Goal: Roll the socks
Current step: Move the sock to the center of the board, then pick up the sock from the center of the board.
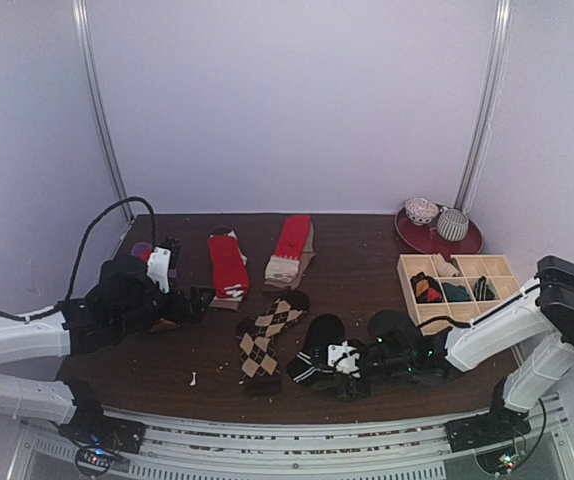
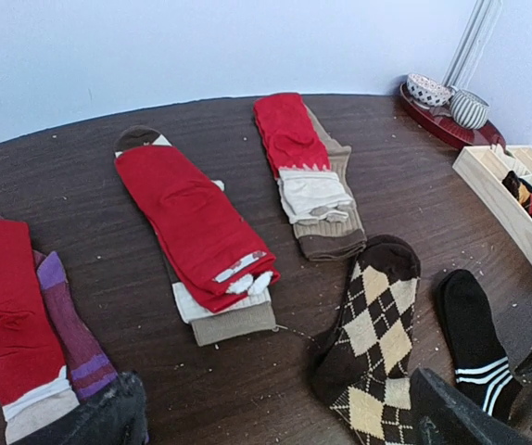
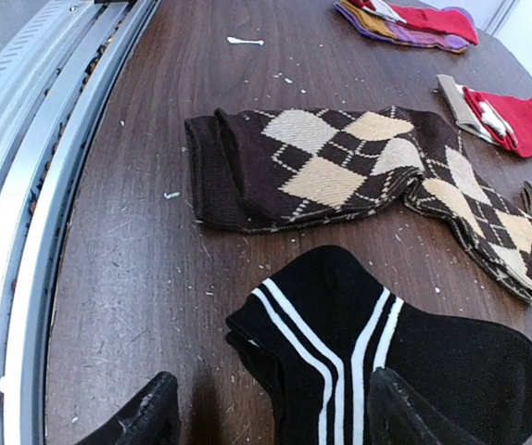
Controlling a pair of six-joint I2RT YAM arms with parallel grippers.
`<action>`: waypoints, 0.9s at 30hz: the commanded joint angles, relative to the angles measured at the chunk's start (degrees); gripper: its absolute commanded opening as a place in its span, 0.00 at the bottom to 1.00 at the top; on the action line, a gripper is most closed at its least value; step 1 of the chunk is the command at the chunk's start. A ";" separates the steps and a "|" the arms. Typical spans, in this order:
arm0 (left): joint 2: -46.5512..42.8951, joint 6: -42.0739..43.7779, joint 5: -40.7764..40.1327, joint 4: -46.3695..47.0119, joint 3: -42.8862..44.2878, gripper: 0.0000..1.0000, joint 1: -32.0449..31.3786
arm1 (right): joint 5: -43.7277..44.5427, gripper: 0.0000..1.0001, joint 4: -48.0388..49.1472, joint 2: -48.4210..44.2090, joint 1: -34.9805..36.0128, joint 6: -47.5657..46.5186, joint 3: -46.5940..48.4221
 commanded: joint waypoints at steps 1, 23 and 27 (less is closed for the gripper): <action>0.27 0.84 -0.71 1.90 1.61 0.98 0.24 | -3.09 0.68 1.13 3.18 0.34 -0.96 1.63; 1.02 2.59 3.32 3.75 1.26 0.93 0.22 | -0.81 0.08 -5.72 11.10 -0.72 12.31 6.45; 2.65 6.01 10.67 8.53 0.53 0.79 0.24 | -9.39 0.06 -4.61 12.49 -4.40 21.88 6.93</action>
